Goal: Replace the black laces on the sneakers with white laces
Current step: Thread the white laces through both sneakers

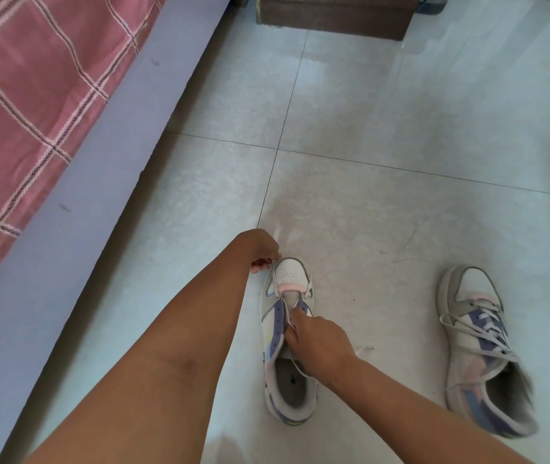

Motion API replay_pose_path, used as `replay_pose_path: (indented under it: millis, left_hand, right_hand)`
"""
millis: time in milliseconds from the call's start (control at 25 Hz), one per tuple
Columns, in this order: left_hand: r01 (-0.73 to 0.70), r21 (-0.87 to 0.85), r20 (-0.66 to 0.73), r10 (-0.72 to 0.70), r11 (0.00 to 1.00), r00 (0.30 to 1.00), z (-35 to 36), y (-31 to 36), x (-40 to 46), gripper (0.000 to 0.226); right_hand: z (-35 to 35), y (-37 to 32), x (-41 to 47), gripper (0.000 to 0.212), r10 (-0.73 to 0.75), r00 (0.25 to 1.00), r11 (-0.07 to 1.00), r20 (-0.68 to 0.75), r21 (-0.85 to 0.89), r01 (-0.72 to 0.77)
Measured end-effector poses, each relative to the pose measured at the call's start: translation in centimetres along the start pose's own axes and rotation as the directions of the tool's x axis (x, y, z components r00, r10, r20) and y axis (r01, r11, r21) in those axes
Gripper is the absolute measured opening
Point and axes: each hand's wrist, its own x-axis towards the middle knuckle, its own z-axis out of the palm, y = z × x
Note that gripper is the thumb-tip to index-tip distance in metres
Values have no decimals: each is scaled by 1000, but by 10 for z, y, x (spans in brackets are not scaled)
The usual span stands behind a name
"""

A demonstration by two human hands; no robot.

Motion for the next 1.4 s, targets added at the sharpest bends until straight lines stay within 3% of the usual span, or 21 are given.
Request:
replay_pose_path:
  millis: [240,600,760,920,1000,1080,1160,1280,1320,1400]
  left_hand:
    - [-97,-70,-59,93,993,994,6,-1,0,30]
    - [-9,-69,6,10,998,1000,9,11,-10,37]
    - [-217,-2,-79,216,976,973,11,13,-19,32]
    - [-515,-160,-37,517,842,855,5,-4,-47,36]
    - [-554,-128,24,560,823,828,3,-26,-63,28]
    - [-536,-19,3,536,844,844,7,-49,-75,24]
    - [-464,21,-54,464,886,884,16,-72,-88,45]
    - [-368,170,149,346,914,926,56,-97,-105,95]
    - [-366,220,113,349,904,930,77,-102,-108,101]
    - [-361,194,-169,393,912,904,114,-103,-111,81]
  right_hand:
    - [0,4,2,29,-33,999,999,-7,12,33]
    - [-3,4,4,23,-115,992,991,47,-58,118]
    - [-3,6,6,25,-121,991,991,61,-51,124]
    - [-8,6,4,27,-87,996,996,37,10,87]
    - [-13,3,-2,28,-48,999,997,13,68,47]
    - [-22,0,-13,27,24,999,975,-26,223,-17]
    - [-36,-3,-32,27,138,990,832,-11,544,-109]
    - [-60,-13,-72,34,199,970,496,141,839,-224]
    - [-67,-17,-86,34,183,956,382,227,880,-282]
    - [-76,-29,-116,36,126,929,206,348,907,-368]
